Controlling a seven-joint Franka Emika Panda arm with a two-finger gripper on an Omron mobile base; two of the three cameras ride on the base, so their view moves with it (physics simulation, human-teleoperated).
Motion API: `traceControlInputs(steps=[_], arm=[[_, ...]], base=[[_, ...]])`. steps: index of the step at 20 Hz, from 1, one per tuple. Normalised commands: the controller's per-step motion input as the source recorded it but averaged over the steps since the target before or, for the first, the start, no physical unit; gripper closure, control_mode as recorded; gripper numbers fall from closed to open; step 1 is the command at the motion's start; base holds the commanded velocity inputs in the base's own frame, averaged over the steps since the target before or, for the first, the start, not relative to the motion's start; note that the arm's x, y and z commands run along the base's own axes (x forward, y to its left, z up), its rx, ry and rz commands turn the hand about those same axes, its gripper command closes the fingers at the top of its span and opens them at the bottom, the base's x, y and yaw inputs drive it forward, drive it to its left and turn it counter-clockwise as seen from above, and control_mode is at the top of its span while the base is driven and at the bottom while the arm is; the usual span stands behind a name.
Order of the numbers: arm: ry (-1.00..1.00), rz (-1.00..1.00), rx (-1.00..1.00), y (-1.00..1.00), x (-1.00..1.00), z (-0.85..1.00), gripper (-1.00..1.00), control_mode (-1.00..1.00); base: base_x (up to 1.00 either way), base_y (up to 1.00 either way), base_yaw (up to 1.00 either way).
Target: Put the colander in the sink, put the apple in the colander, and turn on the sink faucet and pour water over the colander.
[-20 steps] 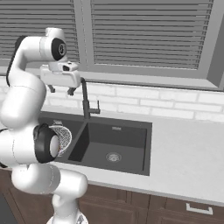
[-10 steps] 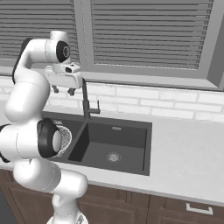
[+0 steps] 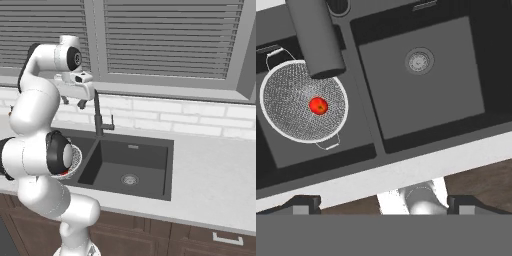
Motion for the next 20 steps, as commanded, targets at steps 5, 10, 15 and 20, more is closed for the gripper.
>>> traceControlInputs(steps=[5,10,15,20], arm=[[0.00,0.00,0.00,0.00,0.23,-0.11,-1.00,-1.00],[0.00,0.00,0.00,0.04,0.14,-0.13,-1.00,-1.00],[0.00,0.00,0.00,0.05,0.18,-0.09,-1.00,-1.00],[0.00,0.00,-0.01,0.08,0.23,-0.02,-1.00,-1.00]], base=[[0.00,0.00,0.00],[0.00,0.00,0.00],[0.00,0.00,0.00],[0.00,0.00,0.00]])
